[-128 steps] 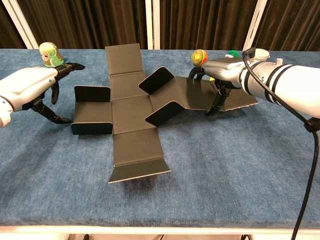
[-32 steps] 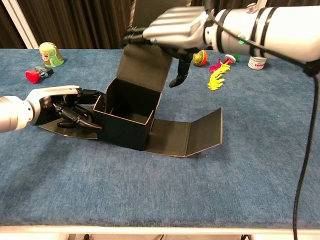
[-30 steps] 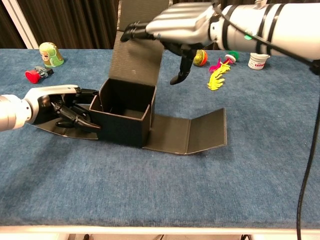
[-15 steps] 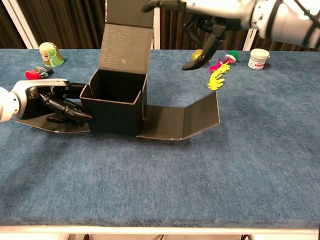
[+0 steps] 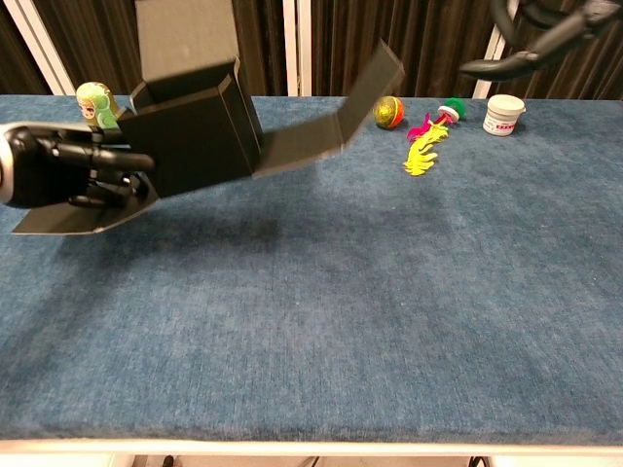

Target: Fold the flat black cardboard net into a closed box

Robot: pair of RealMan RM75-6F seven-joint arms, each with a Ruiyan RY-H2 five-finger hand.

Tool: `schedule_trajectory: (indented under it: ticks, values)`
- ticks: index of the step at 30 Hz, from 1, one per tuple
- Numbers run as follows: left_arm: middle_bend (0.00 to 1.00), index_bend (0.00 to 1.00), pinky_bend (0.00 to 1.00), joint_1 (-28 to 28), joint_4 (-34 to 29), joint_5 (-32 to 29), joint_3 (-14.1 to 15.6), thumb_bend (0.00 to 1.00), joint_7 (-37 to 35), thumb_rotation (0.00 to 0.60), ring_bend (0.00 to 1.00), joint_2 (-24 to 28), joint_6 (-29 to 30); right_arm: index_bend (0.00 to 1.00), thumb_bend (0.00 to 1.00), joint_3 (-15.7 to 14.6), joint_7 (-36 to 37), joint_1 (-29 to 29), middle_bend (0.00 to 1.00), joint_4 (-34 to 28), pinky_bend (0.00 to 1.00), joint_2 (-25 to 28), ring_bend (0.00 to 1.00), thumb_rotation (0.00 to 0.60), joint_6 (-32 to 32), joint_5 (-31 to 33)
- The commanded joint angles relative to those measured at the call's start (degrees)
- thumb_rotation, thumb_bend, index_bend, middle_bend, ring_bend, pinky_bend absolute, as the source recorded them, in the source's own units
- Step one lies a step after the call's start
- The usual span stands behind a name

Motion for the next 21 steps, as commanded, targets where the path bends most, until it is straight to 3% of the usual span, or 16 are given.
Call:
schedule_trajectory:
  ticks: [1,5,11,16,21]
  values:
    - [0.32,0.36,0.95,1.25,-1.72,3.98,-2.0,0.0,-8.26,0.6,0.61,2.45,-0.41,0.0,0.18,0.17,2.95,-2.08,0.07,3.43,0.98,-2.07,0.66,0.6,1.63,0.46]
    - [0.32,0.36,0.95,1.17,-2.76,7.34,-2.4,0.0,-15.5,0.6,0.61,3.3,0.13,0.0,0.18,1.39,2.7,-1.52,0.05,6.71,0.98,-5.36,0.65,0.6,1.52,0.38]
    - [0.31,0.36,0.95,-0.38,-3.78,12.63,-1.58,0.0,-27.02,0.6,0.61,4.15,1.28,0.0,0.16,5.48,-1.53,1.75,0.03,13.61,0.99,-15.29,0.66,0.6,4.28,-0.95]
    - [0.31,0.36,0.95,-2.45,-4.06,17.98,0.88,0.0,-34.53,0.6,0.61,5.2,4.0,0.0,0.12,8.68,-3.48,5.98,0.02,19.98,0.99,-22.56,0.66,0.6,5.61,-1.91]
    - [0.31,0.36,0.95,-5.19,-2.58,22.29,4.74,0.0,-37.67,0.6,0.61,5.65,6.46,0.0,0.1,10.2,-5.2,9.81,0.02,23.09,0.99,-25.37,0.66,0.6,5.49,-3.1]
